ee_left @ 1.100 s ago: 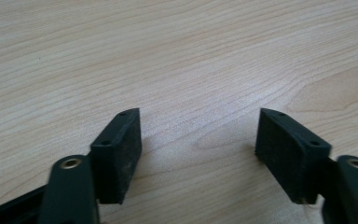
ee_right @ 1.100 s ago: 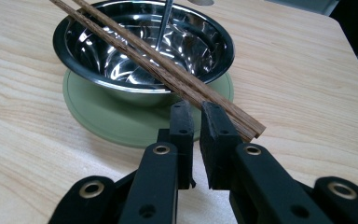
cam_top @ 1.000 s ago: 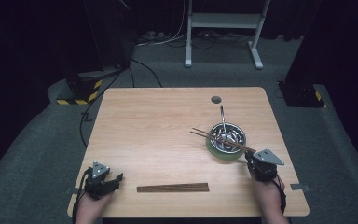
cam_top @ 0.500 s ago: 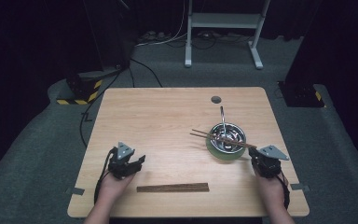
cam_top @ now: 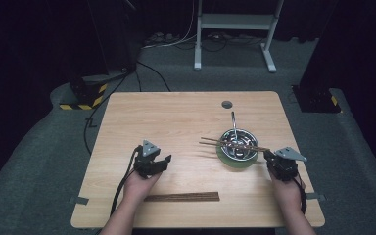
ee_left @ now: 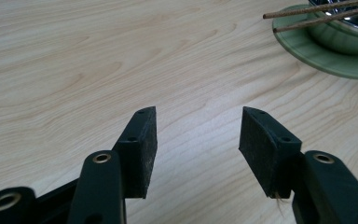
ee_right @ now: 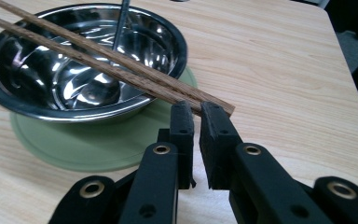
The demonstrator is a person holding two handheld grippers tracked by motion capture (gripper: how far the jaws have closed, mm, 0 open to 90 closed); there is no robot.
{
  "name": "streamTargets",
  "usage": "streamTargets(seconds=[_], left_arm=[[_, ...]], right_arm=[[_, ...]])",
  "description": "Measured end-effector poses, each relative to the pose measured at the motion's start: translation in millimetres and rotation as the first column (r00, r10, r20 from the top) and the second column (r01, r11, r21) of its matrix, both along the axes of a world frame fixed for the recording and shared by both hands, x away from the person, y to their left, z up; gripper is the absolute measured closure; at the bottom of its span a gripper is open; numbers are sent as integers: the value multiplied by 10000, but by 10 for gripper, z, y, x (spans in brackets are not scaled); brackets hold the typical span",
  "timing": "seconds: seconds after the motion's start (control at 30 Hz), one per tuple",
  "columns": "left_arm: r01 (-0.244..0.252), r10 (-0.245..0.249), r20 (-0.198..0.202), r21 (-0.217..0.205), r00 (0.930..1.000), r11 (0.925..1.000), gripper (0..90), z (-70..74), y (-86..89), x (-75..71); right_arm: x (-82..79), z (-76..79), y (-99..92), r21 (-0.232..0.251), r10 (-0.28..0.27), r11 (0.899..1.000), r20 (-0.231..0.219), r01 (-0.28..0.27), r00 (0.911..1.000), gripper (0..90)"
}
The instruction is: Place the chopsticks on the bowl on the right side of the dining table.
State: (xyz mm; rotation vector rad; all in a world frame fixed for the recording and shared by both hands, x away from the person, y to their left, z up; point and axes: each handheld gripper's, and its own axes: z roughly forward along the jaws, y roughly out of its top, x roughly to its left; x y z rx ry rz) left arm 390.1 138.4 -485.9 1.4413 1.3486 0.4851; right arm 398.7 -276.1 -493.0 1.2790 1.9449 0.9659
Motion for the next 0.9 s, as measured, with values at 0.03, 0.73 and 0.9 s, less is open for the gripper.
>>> streamTargets(seconds=[0.03,0.73,0.9], left_arm=[[0,0,0,0,10000,10000,469,0,0,0],[946,-949,-31,-513,9955,9942,541,-56,-588,190],[957,-962,-46,-591,9954,9936,544,-75,-671,243]], right_arm=[[0,0,0,0,0,10000,0,0,10000,830],[211,40,-75,-296,-183,9994,4,183,9998,838],[240,33,-97,-274,-286,9992,43,287,9996,839]])
